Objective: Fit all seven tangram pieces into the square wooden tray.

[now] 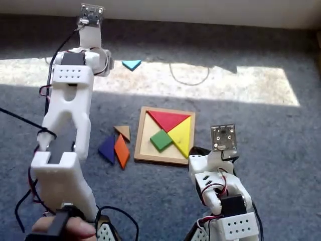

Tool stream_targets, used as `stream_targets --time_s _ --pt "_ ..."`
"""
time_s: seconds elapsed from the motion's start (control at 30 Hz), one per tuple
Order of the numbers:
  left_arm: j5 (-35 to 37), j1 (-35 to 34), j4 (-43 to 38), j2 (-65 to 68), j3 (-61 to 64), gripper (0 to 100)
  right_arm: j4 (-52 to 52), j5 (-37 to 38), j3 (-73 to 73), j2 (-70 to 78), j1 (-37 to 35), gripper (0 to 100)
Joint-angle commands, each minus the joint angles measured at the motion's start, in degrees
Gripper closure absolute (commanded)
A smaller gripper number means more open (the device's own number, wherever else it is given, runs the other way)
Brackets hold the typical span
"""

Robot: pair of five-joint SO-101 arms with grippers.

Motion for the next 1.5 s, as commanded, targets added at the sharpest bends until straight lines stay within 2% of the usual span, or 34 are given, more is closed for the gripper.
stream_targets --time_s 0.0,0.1,0.37,0.77,0.83,1.0,1.17,1.47 --pt "6.15 2.86 -1.14 12.44 -18.15 81 -1.36 -0.26 -0.48 -0.75 0.48 98.7" --pt "8.44 3.47 -1.14 20.88 -27.56 81 -1.36 -0.26 -0.48 -0.75 0.48 98.7" --pt "8.53 3.74 -0.88 38.81 -49.45 81 -1.36 -0.26 -0.48 -0.75 0.48 98.6" --pt "8.35 5.58 -1.14 56.4 -70.64 81 -1.36 -0.26 -0.48 -0.75 0.4 98.5" --pt "7.65 6.37 -1.32 58.42 -72.66 81 -1.36 -0.26 -0.48 -0.75 0.4 98.5" --pt "-1.58 9.01 -0.62 62.64 -73.1 83 -1.36 -0.26 -0.4 -0.75 0.4 98.5" --pt "-1.85 8.75 0.26 62.2 -73.36 88 -1.36 -0.26 -0.4 -0.75 0.4 98.5" --pt "-5.54 8.13 17.49 57.63 -73.54 88 -1.36 -0.26 -0.4 -0.75 0.4 98.5"
